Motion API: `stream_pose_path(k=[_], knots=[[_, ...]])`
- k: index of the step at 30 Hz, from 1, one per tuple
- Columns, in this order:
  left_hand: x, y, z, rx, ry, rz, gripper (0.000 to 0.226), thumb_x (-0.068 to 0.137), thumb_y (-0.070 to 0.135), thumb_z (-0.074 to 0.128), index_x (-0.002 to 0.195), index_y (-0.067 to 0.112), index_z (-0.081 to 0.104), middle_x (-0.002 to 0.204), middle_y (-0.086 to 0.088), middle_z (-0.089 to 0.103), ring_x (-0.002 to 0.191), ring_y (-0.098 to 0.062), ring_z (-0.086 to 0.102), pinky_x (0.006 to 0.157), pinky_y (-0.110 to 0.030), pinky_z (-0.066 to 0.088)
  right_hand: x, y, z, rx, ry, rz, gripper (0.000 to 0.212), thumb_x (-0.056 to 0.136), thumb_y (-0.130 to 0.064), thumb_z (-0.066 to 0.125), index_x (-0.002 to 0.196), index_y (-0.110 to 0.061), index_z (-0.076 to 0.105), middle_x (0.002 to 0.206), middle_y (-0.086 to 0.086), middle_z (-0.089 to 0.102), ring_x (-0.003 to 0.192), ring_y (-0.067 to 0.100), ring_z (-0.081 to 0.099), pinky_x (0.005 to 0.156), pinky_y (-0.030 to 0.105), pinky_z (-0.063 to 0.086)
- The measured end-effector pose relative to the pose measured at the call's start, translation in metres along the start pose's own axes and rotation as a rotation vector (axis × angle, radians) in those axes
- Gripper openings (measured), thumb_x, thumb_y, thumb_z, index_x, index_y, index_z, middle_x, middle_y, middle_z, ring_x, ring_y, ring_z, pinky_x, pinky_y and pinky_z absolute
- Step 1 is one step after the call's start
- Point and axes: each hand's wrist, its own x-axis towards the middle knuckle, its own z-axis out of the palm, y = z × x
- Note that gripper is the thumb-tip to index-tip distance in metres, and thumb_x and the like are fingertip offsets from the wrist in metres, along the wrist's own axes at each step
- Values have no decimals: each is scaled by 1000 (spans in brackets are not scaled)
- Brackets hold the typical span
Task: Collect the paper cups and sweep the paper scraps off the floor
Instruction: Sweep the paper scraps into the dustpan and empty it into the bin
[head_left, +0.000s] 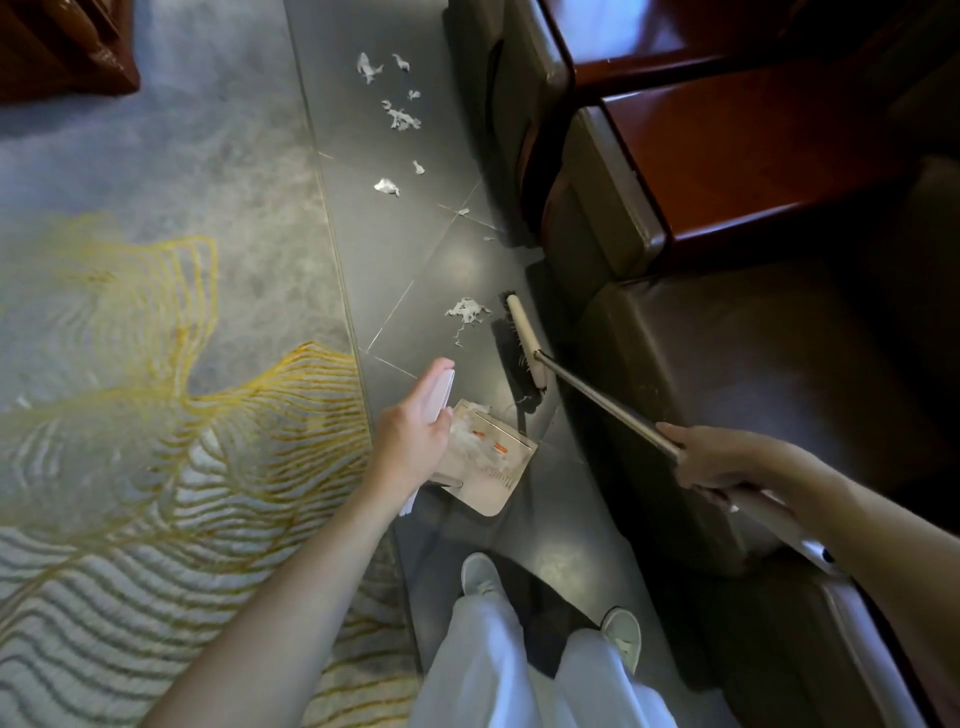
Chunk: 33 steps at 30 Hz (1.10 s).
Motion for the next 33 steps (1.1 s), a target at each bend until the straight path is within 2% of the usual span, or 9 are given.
stream_pose_path(k=[4,8,13,16,20,24,26,29,33], knots=[[12,6,1,32,13,-1,52,87,9,59,133,31,51,107,-14,68,88,-40,62,78,-42,49,6,-6,17,-145,25,-21,88,88,-3,52,153,-37,1,98,7,54,70,18,64,57,27,57],[17,9,1,55,39,9,51,86,9,60,132,29,53,101,-12,69,80,-42,60,73,-40,48,1,-12,44,-48,-132,-93,83,89,-1,51,152,-33,8,86,7,57,57,14,56,49,22,49],[20,6,-6,7,45,7,50,86,3,60,132,22,54,113,-13,67,97,-39,62,82,-39,45,-24,0,34,109,-224,-97,85,90,0,51,152,-35,6,66,6,59,43,9,50,46,23,46],[22,6,-7,-15,86,-23,50,86,1,60,131,20,54,115,-6,67,95,-37,62,78,-29,41,-35,0,11,157,-188,-121,84,89,0,50,152,-36,7,60,2,57,40,7,49,44,23,45],[33,9,-9,-46,153,-39,49,86,0,60,131,18,54,108,-3,67,80,-34,60,67,-18,36,-27,-14,-29,68,-100,-164,85,89,-3,52,152,-38,7,69,5,60,41,7,51,43,22,46],[59,16,-10,-55,190,-87,49,87,2,58,131,21,54,105,-6,68,79,-31,60,69,-24,40,-4,-40,-77,24,-22,-201,85,88,-3,53,152,-35,8,72,8,61,41,9,52,43,24,46],[76,17,-9,-56,207,-144,49,87,3,57,131,24,53,108,-5,67,86,-32,60,75,-30,42,12,-57,-104,-71,31,-209,84,86,-5,54,152,-34,10,76,8,65,41,9,56,43,22,46],[103,17,-8,-62,257,-185,50,87,2,57,132,24,53,120,-2,65,101,-30,60,83,-27,41,39,-88,-145,-242,89,-213,85,84,-6,52,153,-29,8,79,8,67,43,10,60,41,19,45],[141,20,-7,-52,303,-253,52,86,2,57,129,31,52,115,-6,65,100,-31,60,80,-30,42,81,-131,-192,-360,138,-214,80,88,-7,52,153,-27,10,88,3,54,68,16,62,46,23,45]])
